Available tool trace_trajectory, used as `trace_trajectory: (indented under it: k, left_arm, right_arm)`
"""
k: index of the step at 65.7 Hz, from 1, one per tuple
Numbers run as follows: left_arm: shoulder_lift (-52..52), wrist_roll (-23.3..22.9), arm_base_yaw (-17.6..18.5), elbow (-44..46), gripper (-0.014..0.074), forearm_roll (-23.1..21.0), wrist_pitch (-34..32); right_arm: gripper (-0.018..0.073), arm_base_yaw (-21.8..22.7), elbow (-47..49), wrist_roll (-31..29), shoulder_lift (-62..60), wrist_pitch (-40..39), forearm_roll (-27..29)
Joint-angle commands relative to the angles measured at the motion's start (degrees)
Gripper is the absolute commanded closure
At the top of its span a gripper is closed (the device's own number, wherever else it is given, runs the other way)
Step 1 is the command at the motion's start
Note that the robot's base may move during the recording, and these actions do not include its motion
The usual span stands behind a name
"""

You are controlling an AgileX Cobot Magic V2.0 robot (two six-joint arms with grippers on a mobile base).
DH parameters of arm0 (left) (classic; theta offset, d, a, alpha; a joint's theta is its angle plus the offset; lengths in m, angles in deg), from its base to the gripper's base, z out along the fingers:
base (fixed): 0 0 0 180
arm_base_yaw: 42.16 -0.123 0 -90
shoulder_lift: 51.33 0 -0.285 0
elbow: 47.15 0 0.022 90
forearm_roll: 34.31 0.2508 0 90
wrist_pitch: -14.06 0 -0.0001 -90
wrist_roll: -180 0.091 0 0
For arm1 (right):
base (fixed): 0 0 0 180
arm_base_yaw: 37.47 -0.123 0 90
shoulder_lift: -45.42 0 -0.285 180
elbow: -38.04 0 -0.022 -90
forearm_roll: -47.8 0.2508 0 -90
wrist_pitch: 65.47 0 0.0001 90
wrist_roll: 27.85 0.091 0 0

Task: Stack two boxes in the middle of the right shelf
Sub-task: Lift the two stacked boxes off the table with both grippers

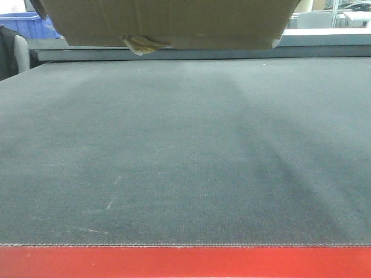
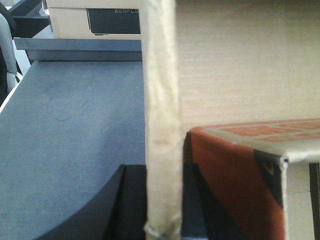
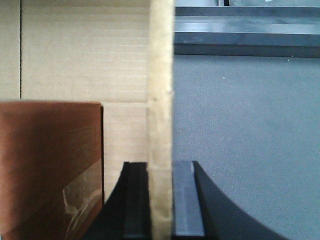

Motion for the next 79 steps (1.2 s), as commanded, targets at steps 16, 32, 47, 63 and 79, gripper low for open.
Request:
trace_trajectory:
  k: [16,32,47,63,79]
  left_arm:
    - [1.49,0.09,0.16,0.45,0.0708,1.59,-2.93]
    - [1.49,0.09,0.16,0.45,0.0708,1.70,-2.95]
    - [1.49,0.09,0.16,0.45,0.0708,1.70,-2.95]
    - [1.49,0.09,0.16,0.45,0.0708,1.70,-2.95]
    - [1.49,0.09,0.16,0.45,0.0708,1.70,-2.95]
  right_arm:
    - [0.0727,0.29,-0.08,0.08,-1.07,-2.13,-2.10]
    - [0.0727,0.29,-0.08,0.08,-1.07,-2.59,-2.10]
    - [0.0727,0.29,-0.08,0.08,-1.07,-4.38,-2.10]
    - [0.0727,0.29,-0.08,0.08,-1.07,-5.00,-2.10]
    - [0.0727,0.29,-0.08,0.08,-1.07,-5.86,-2.10]
